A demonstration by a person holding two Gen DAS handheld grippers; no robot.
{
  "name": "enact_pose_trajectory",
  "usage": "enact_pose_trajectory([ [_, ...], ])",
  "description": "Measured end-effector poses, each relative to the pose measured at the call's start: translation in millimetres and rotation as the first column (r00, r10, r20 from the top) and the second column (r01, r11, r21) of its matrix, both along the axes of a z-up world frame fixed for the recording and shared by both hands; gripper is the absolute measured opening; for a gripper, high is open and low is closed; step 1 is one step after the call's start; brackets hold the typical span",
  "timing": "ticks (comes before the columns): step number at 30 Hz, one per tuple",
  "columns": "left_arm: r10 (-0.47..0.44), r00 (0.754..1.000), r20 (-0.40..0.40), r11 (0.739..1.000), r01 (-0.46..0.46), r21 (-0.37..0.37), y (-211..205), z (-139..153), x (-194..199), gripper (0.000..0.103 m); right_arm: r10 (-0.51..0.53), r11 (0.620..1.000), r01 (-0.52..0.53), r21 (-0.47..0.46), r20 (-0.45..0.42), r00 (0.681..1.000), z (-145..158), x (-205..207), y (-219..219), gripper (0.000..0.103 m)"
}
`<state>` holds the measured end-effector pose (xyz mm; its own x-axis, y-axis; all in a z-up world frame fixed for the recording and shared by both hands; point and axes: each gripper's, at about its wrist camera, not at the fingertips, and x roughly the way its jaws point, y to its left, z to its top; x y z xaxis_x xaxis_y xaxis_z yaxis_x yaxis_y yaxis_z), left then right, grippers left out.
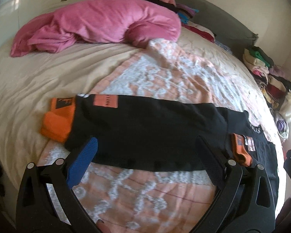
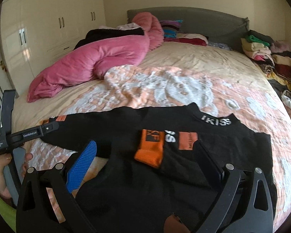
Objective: Fold small clothes
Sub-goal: 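Move the left gripper to the other orange sleeve cuff, then grasp the cuff with the left gripper and fold the sleeve across the body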
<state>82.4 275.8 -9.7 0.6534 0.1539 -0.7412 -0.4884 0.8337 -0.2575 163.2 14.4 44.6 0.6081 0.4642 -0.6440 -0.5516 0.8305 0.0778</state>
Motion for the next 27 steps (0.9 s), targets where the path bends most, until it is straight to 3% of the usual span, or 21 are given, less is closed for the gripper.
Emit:
enact_pose_trajectory([
  [6, 0.058, 0.998, -0.010, 0.998, -0.058, -0.006, 18, -7, -8, 0.094, 0.050, 0.999, -0.051, -0.014, -0.021, 0.999, -9, -1, 20, 0.099],
  [13, 0.185, 0.981, -0.059, 0.982, -0.182, 0.053, 42, -17, -20, 0.094, 0.096, 0.995, -0.098, -0.027, -0.051, 0.994, -21, -5, 39, 0.099],
  [23, 0.258, 0.958, -0.123, 0.966, -0.258, 0.019, 67, -44, -26, 0.094, 0.117, 0.993, -0.118, -0.010, -0.089, 0.989, -33, -10, 46, 0.099],
  [27, 0.286, 0.954, -0.091, 0.958, -0.288, -0.006, 75, -50, -30, 0.094, 0.107, 0.994, -0.108, -0.007, -0.102, 0.989, -36, -9, 42, 0.099],
])
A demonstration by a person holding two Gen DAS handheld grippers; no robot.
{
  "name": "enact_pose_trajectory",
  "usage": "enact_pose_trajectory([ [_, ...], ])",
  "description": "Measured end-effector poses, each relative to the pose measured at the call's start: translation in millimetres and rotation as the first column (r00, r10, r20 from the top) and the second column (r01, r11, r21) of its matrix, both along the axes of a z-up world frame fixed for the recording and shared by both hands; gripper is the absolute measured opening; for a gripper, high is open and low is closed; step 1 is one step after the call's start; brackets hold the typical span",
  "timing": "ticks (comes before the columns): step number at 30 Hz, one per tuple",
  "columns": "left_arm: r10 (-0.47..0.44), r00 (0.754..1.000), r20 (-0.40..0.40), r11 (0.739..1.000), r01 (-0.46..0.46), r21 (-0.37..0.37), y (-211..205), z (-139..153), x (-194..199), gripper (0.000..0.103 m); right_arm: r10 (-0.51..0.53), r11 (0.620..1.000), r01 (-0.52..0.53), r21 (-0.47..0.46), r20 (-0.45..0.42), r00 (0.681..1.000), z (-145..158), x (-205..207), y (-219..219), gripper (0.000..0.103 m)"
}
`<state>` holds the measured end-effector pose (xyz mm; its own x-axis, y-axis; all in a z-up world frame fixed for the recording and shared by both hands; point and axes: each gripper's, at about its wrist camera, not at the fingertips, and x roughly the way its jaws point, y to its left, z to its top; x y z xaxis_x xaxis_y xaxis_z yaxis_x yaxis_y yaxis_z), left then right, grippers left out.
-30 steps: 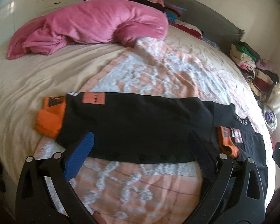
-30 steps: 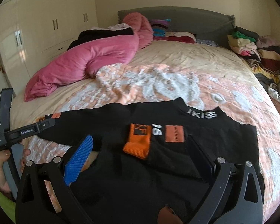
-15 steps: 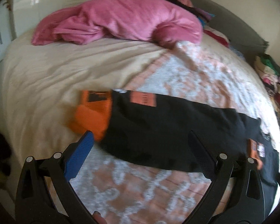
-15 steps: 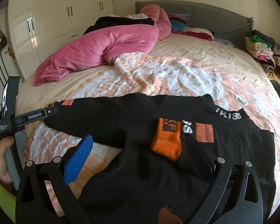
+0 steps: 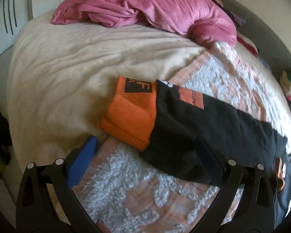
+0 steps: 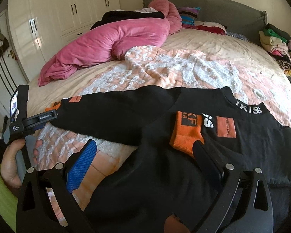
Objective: Fold small clothes
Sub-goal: 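Grasp the cuff with the left gripper and fold the sleeve across the body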
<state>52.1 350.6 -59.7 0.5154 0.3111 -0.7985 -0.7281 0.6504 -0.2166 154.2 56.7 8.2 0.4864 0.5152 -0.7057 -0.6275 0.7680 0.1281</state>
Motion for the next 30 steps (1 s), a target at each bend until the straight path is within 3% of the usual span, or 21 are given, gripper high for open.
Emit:
enact_pose_trajectory([
  [5, 0.016, 0.997, 0.076, 1.000, -0.015, -0.014, 7, 1, -5, 0.089, -0.023, 1.000, 0.023, 0.011, -0.010, 1.000, -1, 1, -7, 0.099],
  [6, 0.029, 0.996, 0.086, 1.000, -0.029, -0.005, 9, 2, -7, 0.072, -0.026, 1.000, 0.027, 0.013, -0.010, 1.000, -1, 2, -9, 0.099],
  [7, 0.040, 0.996, 0.086, 0.999, -0.040, 0.006, 10, 3, -8, 0.049, -0.029, 0.999, 0.030, 0.016, -0.010, 1.000, 0, 2, -10, 0.099],
  [9, 0.043, 0.992, 0.119, 0.999, -0.042, -0.012, 14, 2, -11, 0.031, -0.036, 0.999, 0.036, 0.020, -0.011, 0.999, 0, 2, -13, 0.099],
  [11, 0.037, 0.986, 0.165, 0.998, -0.027, -0.064, 18, 1, -13, 0.022, -0.041, 0.999, 0.041, 0.022, -0.011, 0.999, 0, 2, -15, 0.099],
  [13, 0.025, 0.981, 0.192, 0.998, -0.013, -0.063, 16, 5, -15, 0.011, -0.044, 0.999, 0.044, 0.026, -0.010, 0.999, 1, 1, -17, 0.099],
  [21, -0.047, 0.949, 0.312, 0.999, 0.052, -0.010, -8, 49, -21, 0.006, -0.077, 0.995, 0.076, 0.062, 0.002, 0.997, 10, -2, -40, 0.099],
  [30, -0.171, 0.912, 0.374, 0.985, 0.147, 0.090, -59, 102, -18, 0.006, -0.162, 0.977, 0.161, 0.140, -0.006, 0.987, 24, -1, -90, 0.099],
])
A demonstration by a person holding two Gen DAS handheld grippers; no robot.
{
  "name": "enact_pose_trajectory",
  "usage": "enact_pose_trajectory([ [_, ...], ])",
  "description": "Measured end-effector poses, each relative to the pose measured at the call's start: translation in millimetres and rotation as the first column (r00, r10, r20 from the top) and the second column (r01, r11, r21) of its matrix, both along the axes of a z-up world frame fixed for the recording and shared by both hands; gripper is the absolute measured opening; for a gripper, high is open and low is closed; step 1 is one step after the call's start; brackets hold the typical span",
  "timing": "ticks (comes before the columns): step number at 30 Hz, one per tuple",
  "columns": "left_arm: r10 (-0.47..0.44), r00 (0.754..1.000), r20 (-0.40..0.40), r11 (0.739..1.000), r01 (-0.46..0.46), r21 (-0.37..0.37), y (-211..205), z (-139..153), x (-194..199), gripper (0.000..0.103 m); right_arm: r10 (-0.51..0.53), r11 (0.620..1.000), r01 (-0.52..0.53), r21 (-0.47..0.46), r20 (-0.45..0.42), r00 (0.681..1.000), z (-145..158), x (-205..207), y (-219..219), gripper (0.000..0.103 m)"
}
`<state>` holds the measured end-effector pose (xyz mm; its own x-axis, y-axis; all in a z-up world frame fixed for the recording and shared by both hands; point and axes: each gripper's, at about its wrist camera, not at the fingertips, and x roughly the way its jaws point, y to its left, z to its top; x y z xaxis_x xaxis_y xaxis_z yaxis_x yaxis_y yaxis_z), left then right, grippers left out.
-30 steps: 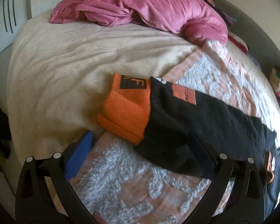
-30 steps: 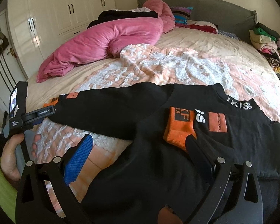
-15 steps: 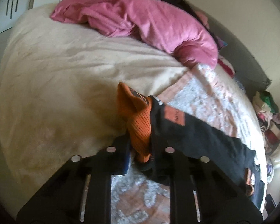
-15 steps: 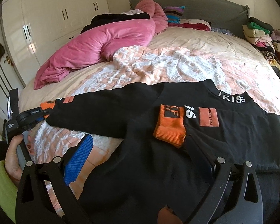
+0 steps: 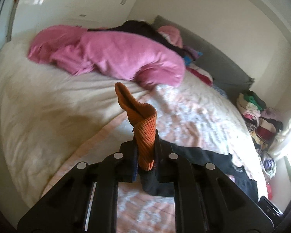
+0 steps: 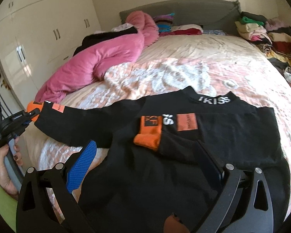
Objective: Fold small clothes
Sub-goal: 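Grasp the cuff with the left gripper and fold the sleeve across the body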
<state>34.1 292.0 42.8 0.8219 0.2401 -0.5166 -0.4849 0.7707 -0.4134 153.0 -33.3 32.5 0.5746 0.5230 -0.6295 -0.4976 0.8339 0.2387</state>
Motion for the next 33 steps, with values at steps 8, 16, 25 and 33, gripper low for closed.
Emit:
enact_pose_trajectory([
  [8, -0.103, 0.994, 0.037, 0.993, 0.100, 0.060, -50, 34, 7, 0.006, -0.069, 0.996, 0.068, 0.052, 0.006, 0.998, 10, -2, -43, 0.099],
  [16, -0.189, 0.981, 0.036, 0.979, 0.186, 0.080, -86, 45, 19, 0.006, -0.126, 0.990, 0.126, 0.065, -0.009, 0.992, 11, -4, -80, 0.099],
  [25, -0.304, 0.953, 0.005, 0.949, 0.303, 0.092, -132, 43, 38, 0.006, -0.215, 0.976, 0.215, 0.017, -0.003, 0.977, 5, -4, -109, 0.099],
  [33, -0.399, 0.916, -0.039, 0.912, 0.401, 0.087, -174, 33, 56, 0.006, -0.256, 0.967, 0.256, -0.009, 0.015, 0.967, 3, -6, -128, 0.099],
])
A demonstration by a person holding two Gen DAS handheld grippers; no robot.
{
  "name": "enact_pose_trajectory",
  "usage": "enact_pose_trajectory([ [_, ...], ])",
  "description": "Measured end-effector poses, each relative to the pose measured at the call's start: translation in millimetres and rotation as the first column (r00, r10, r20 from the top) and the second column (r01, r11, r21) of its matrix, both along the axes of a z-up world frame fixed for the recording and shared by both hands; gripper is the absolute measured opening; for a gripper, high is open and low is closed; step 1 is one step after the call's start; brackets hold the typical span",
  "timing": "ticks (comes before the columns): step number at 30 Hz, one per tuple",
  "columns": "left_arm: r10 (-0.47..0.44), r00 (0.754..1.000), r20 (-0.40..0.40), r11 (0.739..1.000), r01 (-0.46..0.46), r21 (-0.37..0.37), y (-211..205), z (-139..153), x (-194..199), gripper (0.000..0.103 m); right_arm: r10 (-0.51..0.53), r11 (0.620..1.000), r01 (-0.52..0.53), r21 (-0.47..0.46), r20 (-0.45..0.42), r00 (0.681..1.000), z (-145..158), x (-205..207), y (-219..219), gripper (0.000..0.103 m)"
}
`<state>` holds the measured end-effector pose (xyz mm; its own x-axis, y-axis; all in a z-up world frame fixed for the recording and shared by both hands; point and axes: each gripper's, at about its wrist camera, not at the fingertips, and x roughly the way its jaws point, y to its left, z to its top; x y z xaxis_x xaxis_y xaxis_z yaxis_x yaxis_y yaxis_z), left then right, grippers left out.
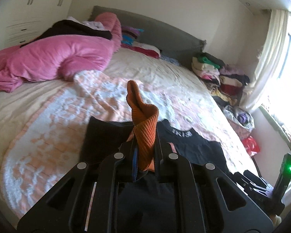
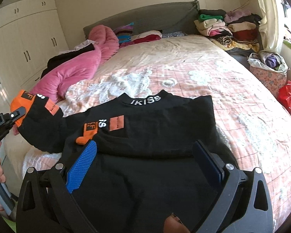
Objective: Fold small clothes
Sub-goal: 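Grasp the cuff with the left gripper and fold the sleeve across the body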
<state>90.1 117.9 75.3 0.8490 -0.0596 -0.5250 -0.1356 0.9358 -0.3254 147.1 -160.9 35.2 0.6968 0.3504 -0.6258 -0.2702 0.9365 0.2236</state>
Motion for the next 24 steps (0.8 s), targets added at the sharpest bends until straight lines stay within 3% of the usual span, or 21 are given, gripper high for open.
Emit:
enact_pose_trajectory([
  [12, -0.149, 0.984, -0.098, 0.989, 0.147, -0.022, -59, -32, 34, 0.006, -0.040, 0.999, 0.040, 0.005, -0.007, 0.999, -5, 0, -25, 0.099],
  [24, -0.304, 0.927, -0.219, 0.953, 0.296, -0.068, -109, -76, 55, 0.009, -0.098, 0.995, 0.098, 0.009, -0.036, 0.995, -15, 5, -51, 0.099],
])
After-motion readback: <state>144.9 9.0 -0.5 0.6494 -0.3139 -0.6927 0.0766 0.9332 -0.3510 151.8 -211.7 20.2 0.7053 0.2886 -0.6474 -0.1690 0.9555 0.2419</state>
